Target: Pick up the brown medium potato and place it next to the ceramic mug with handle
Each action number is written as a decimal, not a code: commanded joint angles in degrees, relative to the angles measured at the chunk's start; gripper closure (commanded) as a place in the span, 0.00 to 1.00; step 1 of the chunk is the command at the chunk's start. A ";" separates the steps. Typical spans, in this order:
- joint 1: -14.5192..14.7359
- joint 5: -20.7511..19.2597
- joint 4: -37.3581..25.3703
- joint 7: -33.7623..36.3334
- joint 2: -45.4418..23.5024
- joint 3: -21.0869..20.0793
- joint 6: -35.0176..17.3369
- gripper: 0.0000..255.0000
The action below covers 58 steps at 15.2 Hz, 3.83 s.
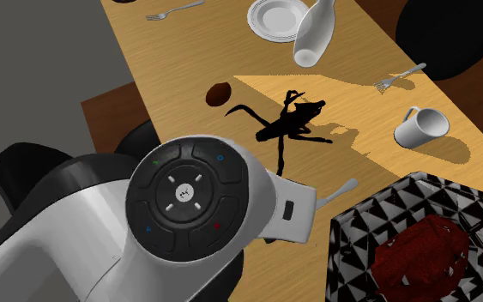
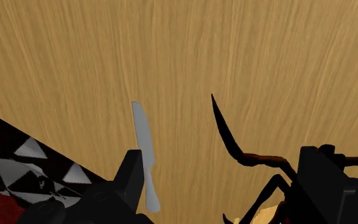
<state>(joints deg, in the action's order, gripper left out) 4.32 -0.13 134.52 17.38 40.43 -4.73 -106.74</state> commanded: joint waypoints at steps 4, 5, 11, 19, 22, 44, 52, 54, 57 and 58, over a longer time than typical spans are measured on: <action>1.89 2.47 0.13 4.80 -5.04 -4.51 -6.35 0.00; 2.20 2.84 -0.04 5.73 -6.20 -5.42 -7.59 0.00; 3.63 3.97 -2.44 11.50 -14.14 -10.95 -14.75 0.00; 4.34 1.17 -9.33 20.50 -27.02 -18.43 -22.71 0.00; 4.56 -1.64 -13.01 24.57 -32.48 -21.06 -24.92 0.00; 6.54 -12.19 -19.97 34.52 -46.84 -23.76 -31.49 1.00; 6.54 -12.19 -19.97 34.52 -46.83 -23.76 -31.48 1.00; 6.49 -11.82 -20.38 34.23 -46.51 -23.82 -30.81 1.00; 6.37 -10.84 -21.74 33.41 -45.62 -23.96 -28.74 1.00; 6.34 -10.54 -22.22 33.16 -45.35 -24.00 -28.04 1.00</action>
<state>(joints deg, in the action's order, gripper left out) 10.72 -11.01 112.85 50.89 -5.18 -28.71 -135.54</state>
